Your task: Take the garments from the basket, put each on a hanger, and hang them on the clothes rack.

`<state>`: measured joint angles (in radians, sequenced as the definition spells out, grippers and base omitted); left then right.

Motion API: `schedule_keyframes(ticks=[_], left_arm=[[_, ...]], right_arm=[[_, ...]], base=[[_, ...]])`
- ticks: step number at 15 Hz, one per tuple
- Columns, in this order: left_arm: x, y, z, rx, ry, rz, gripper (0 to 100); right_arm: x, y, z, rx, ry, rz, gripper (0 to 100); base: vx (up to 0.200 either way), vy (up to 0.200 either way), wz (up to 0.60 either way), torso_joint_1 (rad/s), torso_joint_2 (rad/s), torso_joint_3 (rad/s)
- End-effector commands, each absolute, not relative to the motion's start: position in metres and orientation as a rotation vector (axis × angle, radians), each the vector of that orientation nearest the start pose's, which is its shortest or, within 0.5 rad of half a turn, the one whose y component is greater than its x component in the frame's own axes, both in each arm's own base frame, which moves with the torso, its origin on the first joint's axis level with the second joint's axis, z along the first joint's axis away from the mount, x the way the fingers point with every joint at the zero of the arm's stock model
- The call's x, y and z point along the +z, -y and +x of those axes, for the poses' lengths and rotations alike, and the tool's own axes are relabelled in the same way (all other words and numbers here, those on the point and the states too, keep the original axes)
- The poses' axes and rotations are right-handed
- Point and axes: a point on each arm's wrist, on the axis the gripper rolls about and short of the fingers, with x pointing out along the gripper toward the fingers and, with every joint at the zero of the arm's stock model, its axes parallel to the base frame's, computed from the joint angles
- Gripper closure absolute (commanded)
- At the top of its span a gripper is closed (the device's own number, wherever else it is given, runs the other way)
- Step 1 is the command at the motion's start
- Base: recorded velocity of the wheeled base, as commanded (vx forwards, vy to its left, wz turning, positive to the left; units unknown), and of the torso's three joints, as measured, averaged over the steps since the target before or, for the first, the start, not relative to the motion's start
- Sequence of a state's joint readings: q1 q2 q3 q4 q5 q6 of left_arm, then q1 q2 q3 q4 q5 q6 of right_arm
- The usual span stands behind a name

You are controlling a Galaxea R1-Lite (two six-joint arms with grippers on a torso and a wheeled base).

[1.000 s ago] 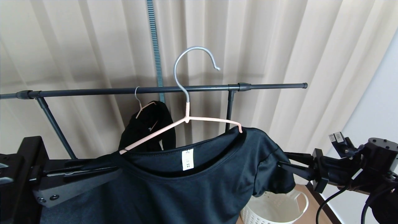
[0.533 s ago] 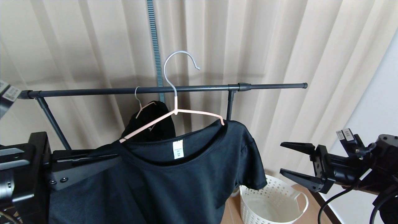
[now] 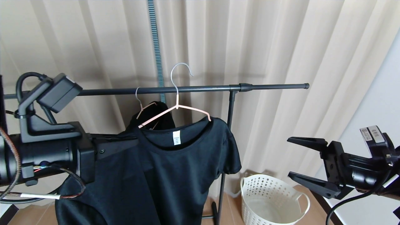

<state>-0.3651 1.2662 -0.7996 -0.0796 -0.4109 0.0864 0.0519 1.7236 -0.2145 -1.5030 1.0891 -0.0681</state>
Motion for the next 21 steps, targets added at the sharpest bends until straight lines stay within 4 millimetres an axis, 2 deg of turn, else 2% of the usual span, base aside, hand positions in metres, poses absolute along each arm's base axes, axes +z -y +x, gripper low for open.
schedule_keyframes(ticks=[1,7,9,11,14,21], left_arm=[[0.231,0.084,0.195,-0.765,-0.417,0.051,100],[0.228,0.088,0.207,-0.721,-0.460,0.000,100],[0.224,0.092,0.216,-0.675,-0.484,-0.003,100],[0.222,0.095,0.227,-0.632,-0.508,-0.033,100],[0.219,0.100,0.241,-0.572,-0.493,-0.059,100],[0.213,0.133,0.271,-0.480,-0.491,-0.080,100]], right_arm=[[0.133,-0.033,0.210,1.141,0.099,-0.136,0],[0.146,-0.064,0.210,0.927,0.115,-0.180,0],[0.162,-0.082,0.210,0.768,0.011,-0.169,0],[0.168,-0.093,0.209,0.733,-0.065,-0.153,0],[0.170,-0.094,0.212,0.729,-0.065,-0.136,0],[0.169,-0.094,0.213,0.727,-0.072,-0.136,0]], base=[[0.000,0.000,0.00,0.000,0.00,0.000],[0.000,0.000,0.00,0.000,0.00,0.000],[0.000,0.000,0.00,0.000,0.00,0.000],[0.000,0.000,0.00,0.000,0.00,0.000],[0.000,0.000,0.00,0.000,0.00,0.000],[0.000,0.000,0.00,0.000,0.00,0.000]])
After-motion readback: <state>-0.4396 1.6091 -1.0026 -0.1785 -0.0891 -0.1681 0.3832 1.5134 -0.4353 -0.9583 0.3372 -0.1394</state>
